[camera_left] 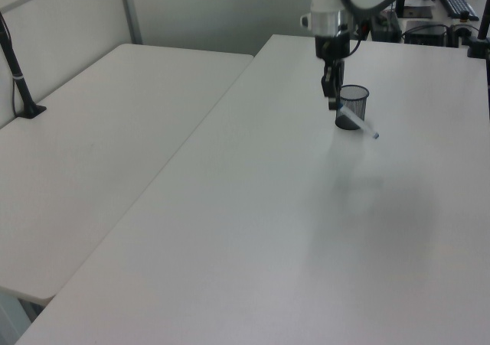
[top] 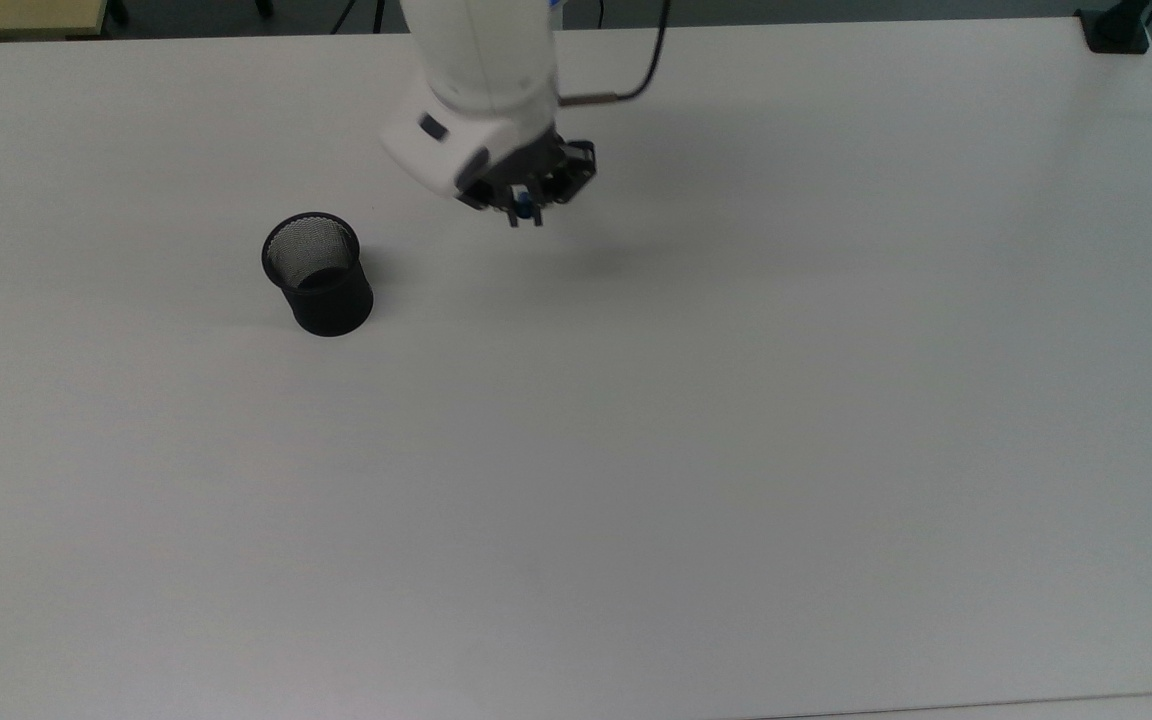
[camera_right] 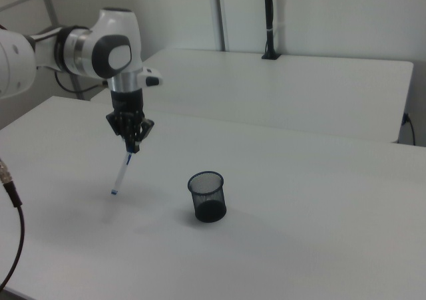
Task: Remove the marker
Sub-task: 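Carry the marker beside the cup and lower it to the table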
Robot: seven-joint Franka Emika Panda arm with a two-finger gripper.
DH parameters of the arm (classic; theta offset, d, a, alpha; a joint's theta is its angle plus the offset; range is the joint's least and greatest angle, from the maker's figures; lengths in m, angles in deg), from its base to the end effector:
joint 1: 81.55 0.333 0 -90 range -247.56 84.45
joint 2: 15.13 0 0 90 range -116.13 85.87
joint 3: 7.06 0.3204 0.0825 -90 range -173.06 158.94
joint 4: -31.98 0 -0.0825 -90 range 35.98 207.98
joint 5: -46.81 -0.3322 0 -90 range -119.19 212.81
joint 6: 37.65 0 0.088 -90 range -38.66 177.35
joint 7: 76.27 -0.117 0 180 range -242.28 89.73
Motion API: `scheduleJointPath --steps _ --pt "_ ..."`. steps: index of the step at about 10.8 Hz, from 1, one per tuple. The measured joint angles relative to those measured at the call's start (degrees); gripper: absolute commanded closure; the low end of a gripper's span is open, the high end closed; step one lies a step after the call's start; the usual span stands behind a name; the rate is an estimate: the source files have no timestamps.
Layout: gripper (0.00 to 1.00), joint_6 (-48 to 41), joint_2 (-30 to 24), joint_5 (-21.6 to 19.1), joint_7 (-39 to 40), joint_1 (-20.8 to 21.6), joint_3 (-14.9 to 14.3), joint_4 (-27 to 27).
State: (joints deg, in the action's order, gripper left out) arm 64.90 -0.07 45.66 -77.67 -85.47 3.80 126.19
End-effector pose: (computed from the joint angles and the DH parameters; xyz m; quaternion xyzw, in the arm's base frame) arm 0.5736 0.0615 0.4653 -0.9969 -0.0437 0.0586 0.0301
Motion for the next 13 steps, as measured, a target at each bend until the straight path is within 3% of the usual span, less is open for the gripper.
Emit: scheduleJointPath --steps 6,8,9,10,11,13 --pt "0.98 11.3 6.6 -0.4 -6.0 4.1 0.0 2.8" --pt "0.90 13.9 8.0 -0.2 -6.6 4.6 0.0 3.2" --pt "0.81 15.6 8.4 0.0 -7.3 4.8 0.0 3.5" --pt "0.64 17.5 8.6 0.8 -8.2 4.9 0.0 4.1" --pt "0.20 19.5 9.1 2.2 -9.3 5.0 0.0 4.7" --pt "0.00 21.7 10.3 5.1 -11.8 5.2 0.0 5.3"
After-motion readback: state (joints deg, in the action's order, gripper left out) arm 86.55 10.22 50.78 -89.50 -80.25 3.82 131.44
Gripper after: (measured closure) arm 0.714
